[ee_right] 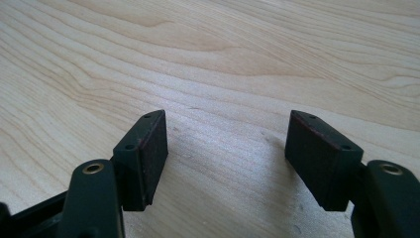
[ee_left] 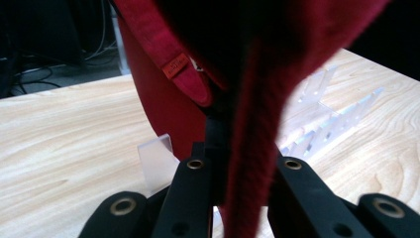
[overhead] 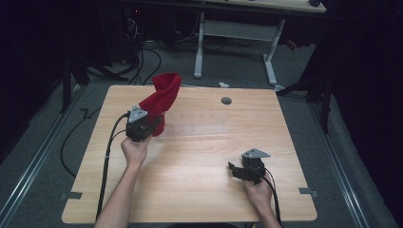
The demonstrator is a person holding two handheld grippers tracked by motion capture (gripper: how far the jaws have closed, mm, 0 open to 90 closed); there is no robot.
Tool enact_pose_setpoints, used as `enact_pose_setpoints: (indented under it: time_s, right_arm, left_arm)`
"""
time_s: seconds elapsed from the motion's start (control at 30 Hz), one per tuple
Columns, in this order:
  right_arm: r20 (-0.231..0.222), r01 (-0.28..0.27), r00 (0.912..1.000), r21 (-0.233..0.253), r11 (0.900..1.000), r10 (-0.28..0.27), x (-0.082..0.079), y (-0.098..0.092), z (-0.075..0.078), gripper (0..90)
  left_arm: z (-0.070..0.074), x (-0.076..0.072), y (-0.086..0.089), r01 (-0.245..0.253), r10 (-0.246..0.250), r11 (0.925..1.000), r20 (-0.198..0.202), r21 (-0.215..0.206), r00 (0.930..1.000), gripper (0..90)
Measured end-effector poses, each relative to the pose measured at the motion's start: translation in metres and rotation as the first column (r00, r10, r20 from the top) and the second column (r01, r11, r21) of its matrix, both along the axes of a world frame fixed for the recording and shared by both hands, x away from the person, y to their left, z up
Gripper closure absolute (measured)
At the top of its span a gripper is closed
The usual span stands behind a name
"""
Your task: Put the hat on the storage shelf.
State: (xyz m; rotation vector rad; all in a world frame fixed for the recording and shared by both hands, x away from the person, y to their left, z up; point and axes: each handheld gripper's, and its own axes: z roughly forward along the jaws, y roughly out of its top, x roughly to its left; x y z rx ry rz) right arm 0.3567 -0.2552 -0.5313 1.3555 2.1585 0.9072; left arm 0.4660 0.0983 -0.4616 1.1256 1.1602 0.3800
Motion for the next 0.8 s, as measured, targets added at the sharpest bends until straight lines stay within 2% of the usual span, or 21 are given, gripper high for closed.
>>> enact_pose_setpoints:
  time_s: [0.13,0.27,0.33,0.43,0.67,0.8]
  right_arm:
    - [-0.001,0.000,1.0000,0.000,1.000,0.000,0.000,0.000,0.000,33.2]
    - [0.000,-0.002,1.0000,-0.001,1.000,0.002,0.000,0.000,0.000,33.1]
    - [0.000,-0.002,1.0000,0.000,1.000,0.002,0.000,0.000,0.000,33.1]
    - [-0.001,0.000,1.0000,0.000,1.000,0.000,0.000,0.000,0.000,33.0]
    - [0.000,-0.002,1.0000,0.000,1.000,0.002,0.000,0.000,0.000,32.9]
    - [0.001,-0.003,1.0000,-0.001,1.000,0.003,0.000,0.000,0.000,32.8]
  left_arm:
    - [-0.008,-0.003,0.003,0.008,-0.008,0.9998,-0.026,-0.018,0.9996,83.0]
    - [-0.014,-0.002,0.005,0.008,-0.009,0.9998,-0.059,-0.017,0.9982,83.3]
    - [-0.015,-0.002,0.007,0.006,-0.009,0.9992,-0.072,-0.039,0.9974,83.3]
    - [-0.015,-0.002,0.009,0.003,-0.007,0.9990,-0.081,-0.045,0.9967,82.6]
    - [-0.012,-0.005,0.012,-0.010,0.008,0.9998,-0.092,-0.015,0.9957,62.1]
    - [-0.012,-0.007,0.012,-0.018,0.020,0.9996,-0.092,0.020,0.9956,51.2]
